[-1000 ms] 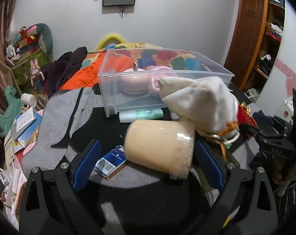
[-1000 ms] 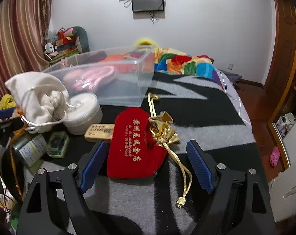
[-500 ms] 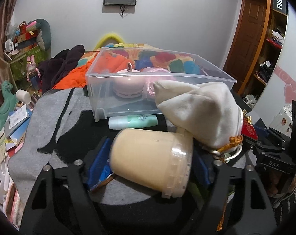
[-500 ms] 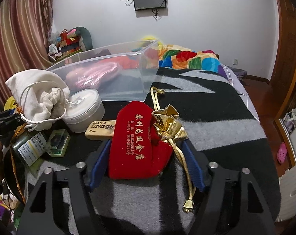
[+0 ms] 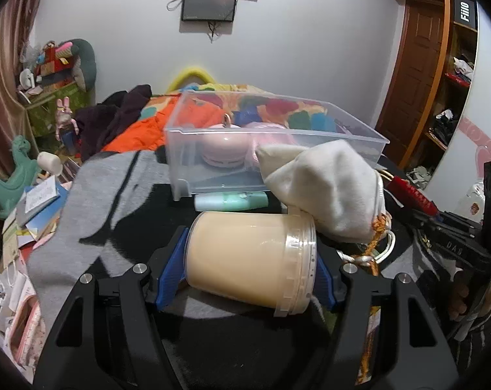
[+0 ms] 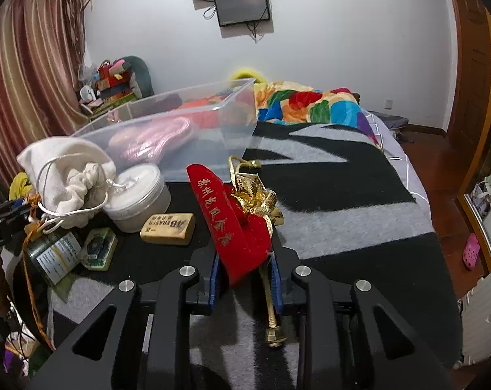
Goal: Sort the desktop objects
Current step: 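Carry the red pouch and beige jar over the clear box and lower them in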
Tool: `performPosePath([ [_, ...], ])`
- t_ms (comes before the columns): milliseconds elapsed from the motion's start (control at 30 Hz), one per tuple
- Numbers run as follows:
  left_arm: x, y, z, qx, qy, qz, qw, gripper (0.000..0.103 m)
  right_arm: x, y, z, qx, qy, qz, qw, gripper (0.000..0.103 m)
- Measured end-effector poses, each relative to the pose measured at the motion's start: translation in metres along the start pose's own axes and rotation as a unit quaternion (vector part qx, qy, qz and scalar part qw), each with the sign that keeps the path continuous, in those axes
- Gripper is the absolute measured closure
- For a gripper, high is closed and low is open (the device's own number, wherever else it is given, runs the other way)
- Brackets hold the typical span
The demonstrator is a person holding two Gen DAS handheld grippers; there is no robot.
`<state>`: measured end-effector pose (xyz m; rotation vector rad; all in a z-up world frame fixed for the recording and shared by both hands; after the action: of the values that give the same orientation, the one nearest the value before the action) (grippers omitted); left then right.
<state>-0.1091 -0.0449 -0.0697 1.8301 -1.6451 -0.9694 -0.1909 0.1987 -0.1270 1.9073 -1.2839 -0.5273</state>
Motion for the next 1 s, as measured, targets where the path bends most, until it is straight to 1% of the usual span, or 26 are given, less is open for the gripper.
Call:
performPosePath([
  [233,0.009,0.004,-0.017,-0.019,-0.005,-0.019,0.9996,0.036,-0.004,0.006,-0.007,-0.012,0.011,0.013,1.000,0.082],
  [433,0.019,0.009,-0.028,-0.040,0.011,-0.030,0.9987,0.036,-0.003,0.012,-0.018,-0.029,0.013,0.013,0.999,0.083],
  [667,0.031,0.013,-0.046,-0.065,0.012,-0.052,0.9965,0.036,-0.001,0.019,-0.026,-0.042,0.025,0.017,0.999,0.083],
  [1000,0.023,0.024,-0.058,-0.085,-0.002,-0.050,0.9951,0.036,0.008,0.023,-0.033,-0.052,0.040,0.009,0.998,0.083],
])
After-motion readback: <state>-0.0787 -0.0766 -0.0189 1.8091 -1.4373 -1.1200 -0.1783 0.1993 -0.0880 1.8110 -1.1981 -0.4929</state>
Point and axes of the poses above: each gripper's, at about its wrist camera, not at the fingertips, and z roughly the way its jaws point, x to its left, y to its top, the point moved 5 cm from there along z, roughly the way its jaws point, and after that the axes turned 5 degrees about -z, right-handed, at the moved point
